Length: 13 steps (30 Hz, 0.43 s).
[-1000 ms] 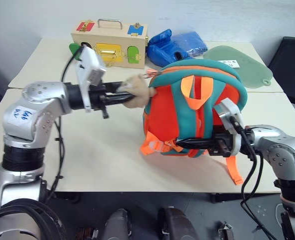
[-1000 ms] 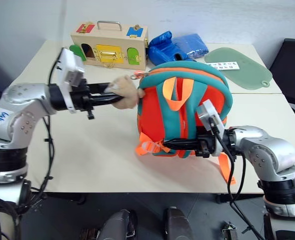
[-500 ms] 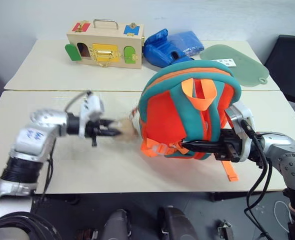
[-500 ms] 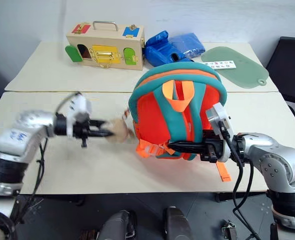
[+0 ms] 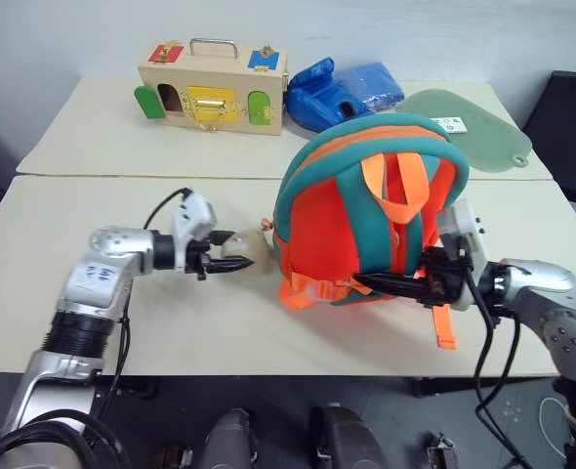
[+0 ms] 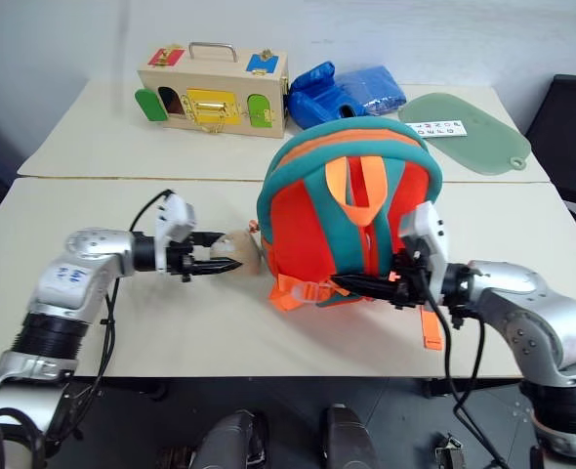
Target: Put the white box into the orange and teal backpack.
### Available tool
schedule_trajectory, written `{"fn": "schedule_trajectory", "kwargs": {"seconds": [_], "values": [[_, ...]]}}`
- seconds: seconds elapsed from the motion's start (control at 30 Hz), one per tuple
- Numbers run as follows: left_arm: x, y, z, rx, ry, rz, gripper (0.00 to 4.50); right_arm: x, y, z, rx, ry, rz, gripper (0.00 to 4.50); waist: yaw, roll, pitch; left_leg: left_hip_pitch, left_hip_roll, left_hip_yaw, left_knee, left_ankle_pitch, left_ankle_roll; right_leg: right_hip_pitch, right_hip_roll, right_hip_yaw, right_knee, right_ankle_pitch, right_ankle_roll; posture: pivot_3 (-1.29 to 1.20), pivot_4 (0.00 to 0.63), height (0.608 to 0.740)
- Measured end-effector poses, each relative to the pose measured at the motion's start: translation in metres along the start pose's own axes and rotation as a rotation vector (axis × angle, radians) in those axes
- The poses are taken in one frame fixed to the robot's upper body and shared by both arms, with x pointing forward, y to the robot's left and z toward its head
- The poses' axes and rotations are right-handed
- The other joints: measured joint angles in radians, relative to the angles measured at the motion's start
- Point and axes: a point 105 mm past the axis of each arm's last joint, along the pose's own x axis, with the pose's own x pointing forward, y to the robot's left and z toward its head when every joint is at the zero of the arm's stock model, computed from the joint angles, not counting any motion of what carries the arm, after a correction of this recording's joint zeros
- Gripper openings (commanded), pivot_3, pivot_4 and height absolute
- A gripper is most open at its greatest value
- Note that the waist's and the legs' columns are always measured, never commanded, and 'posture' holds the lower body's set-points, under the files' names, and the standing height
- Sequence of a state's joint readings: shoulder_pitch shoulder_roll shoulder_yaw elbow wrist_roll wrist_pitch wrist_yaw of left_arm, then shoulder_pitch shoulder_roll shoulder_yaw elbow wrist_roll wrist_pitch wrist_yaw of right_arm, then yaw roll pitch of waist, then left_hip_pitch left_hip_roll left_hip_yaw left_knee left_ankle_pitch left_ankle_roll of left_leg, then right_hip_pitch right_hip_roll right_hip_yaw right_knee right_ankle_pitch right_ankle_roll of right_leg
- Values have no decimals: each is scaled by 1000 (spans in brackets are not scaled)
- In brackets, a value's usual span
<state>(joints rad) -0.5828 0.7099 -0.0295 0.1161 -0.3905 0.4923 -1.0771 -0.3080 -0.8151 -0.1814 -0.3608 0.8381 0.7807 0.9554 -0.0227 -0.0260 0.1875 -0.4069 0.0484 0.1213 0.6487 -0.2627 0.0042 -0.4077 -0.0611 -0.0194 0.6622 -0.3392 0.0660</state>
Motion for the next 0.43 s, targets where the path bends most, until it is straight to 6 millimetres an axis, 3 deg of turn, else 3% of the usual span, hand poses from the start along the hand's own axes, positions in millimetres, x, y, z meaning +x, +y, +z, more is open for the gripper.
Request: {"fn": "schedule_trajectory", "kwargs": {"seconds": [0.1, 0.13, 0.23, 0.37, 0.43], "values": [[-34, -14, 10, -81, -41, -24, 4492, -41, -17, -1, 7, 61, -92, 4182, -5, 0, 0, 0, 0, 0, -1, 0, 0, 0, 0, 0, -1, 0, 0, 0, 150, 740], [-50, -24, 11, -115, -32, -48, 4500, -58, -21, 0, 15, 89, -118, 4472, -9, 0, 0, 0, 0, 0, -2, 0, 0, 0, 0, 0, -2, 0, 0, 0, 150, 740], [-88, -44, 16, -129, 43, -85, 4500, -96, -30, 8, 23, 145, -157, 4472, -10, 0, 0, 2, 1, 0, -1, -1, 1, 1, 0, 0, -1, -1, -1, 0, 150, 740], [-133, -39, 42, -57, 59, 48, 4500, -135, -40, 35, 23, 134, -192, 4472, -9, 1, 1, 4, 1, 0, -2, -2, 3, 2, 0, -1, -1, -2, -4, 0, 150, 740], [-142, -39, 55, -24, 23, 83, 4500, -142, -44, 44, 15, 104, -204, 4472, -7, 1, 1, 5, 1, -1, -3, -2, 2, 3, -1, -1, -1, -3, -5, 0, 150, 740]]}}
